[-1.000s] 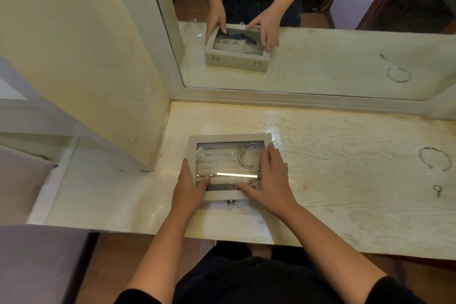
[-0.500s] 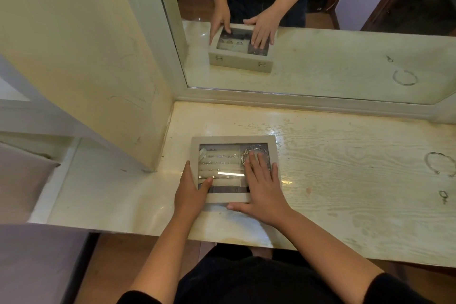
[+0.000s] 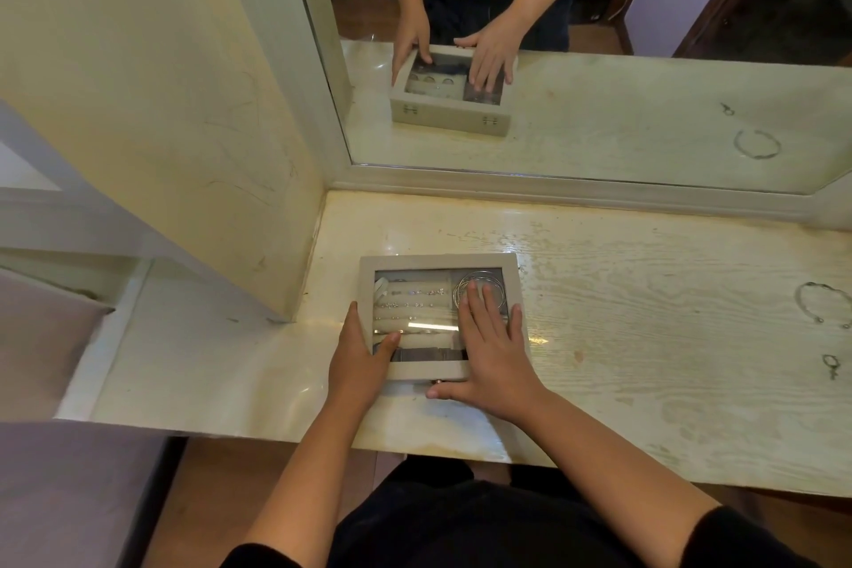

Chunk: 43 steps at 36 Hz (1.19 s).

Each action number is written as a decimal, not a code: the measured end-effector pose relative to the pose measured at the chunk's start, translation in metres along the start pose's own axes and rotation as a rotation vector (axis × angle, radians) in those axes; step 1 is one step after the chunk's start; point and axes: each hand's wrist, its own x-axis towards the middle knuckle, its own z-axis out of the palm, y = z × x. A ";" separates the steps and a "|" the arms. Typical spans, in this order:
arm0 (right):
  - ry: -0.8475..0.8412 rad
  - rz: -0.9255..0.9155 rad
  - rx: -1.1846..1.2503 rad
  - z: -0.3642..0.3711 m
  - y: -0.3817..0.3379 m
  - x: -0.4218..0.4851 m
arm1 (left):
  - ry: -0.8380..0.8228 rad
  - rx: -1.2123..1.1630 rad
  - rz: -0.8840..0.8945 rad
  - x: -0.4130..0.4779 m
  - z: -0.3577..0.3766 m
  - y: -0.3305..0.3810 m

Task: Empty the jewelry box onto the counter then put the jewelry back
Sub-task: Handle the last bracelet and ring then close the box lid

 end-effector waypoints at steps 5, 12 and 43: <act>0.003 0.006 -0.010 0.001 0.000 0.000 | -0.004 -0.011 0.013 -0.001 -0.001 0.000; 0.008 0.013 -0.023 0.001 -0.001 0.000 | -0.009 -0.020 0.015 -0.002 -0.001 0.001; 0.088 0.070 0.084 -0.004 0.025 -0.011 | -0.162 -0.027 0.050 -0.015 -0.017 -0.016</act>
